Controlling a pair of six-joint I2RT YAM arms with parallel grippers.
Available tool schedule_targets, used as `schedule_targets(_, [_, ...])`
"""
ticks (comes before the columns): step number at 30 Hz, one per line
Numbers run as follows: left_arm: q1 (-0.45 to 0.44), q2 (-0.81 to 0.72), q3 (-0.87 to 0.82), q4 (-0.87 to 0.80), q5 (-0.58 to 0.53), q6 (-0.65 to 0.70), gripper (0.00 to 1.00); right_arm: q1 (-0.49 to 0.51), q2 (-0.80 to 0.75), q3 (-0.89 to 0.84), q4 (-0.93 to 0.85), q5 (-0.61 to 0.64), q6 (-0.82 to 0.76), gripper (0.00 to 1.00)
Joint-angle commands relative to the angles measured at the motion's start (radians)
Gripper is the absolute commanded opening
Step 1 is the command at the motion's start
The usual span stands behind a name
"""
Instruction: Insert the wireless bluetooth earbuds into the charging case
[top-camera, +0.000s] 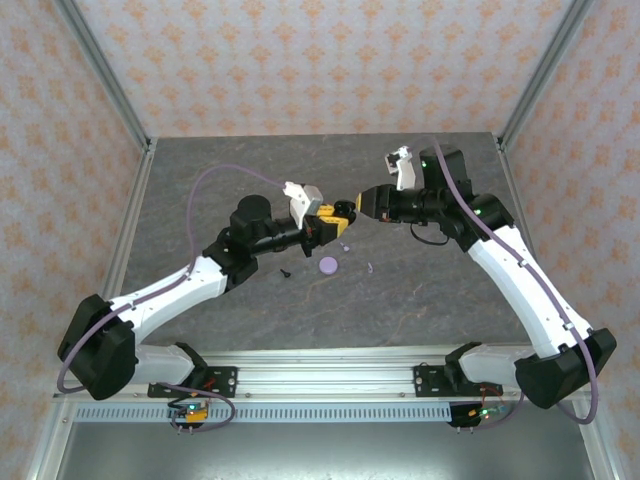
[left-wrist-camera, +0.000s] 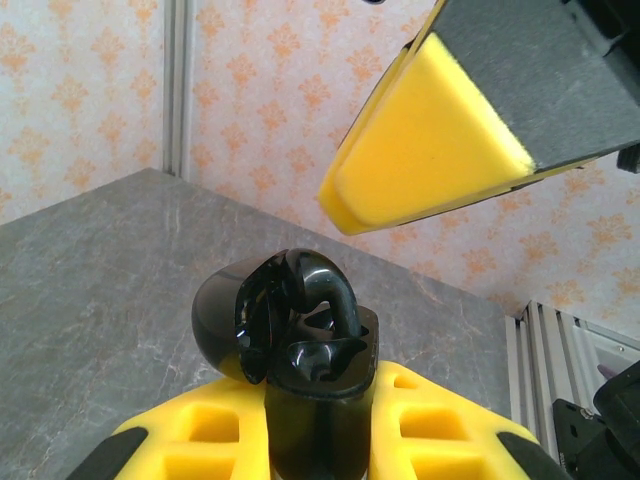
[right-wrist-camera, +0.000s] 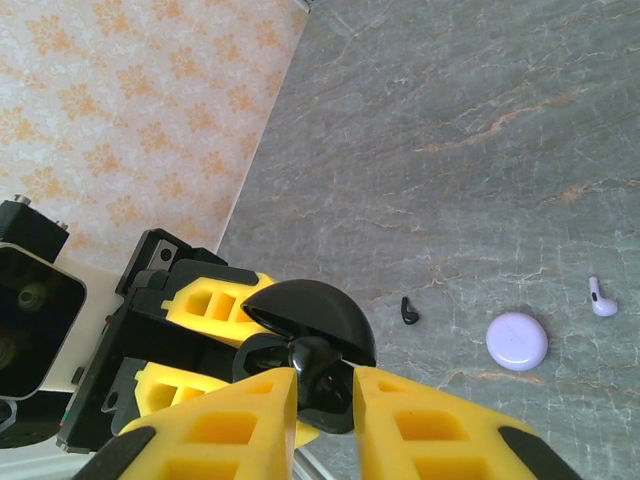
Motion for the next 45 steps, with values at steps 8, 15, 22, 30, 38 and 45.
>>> schedule_targets(8, [-0.016,-0.023,0.031,-0.011,0.007,0.055,0.09,0.007,0.002,0.039,0.027,-0.032,0.012,0.28])
schedule_targets(15, [-0.023,-0.021,0.045,-0.039,0.007,0.067,0.09,0.062,0.040,0.069,-0.018,0.033,-0.016,0.34])
schedule_targets(22, [-0.024,-0.026,0.047,-0.063,-0.024,0.069,0.09,0.075,0.061,0.081,-0.053,0.106,-0.021,0.34])
schedule_targets(30, [-0.024,-0.035,0.051,-0.076,-0.041,0.072,0.09,0.076,0.066,0.092,-0.093,0.134,-0.026,0.33])
schedule_targets(38, [-0.024,-0.041,0.051,-0.071,-0.046,0.070,0.09,0.075,0.070,0.098,-0.123,0.149,-0.032,0.31])
schedule_targets(45, [-0.024,-0.039,0.056,-0.070,-0.039,0.064,0.09,0.076,0.075,0.102,-0.131,0.136,-0.034,0.31])
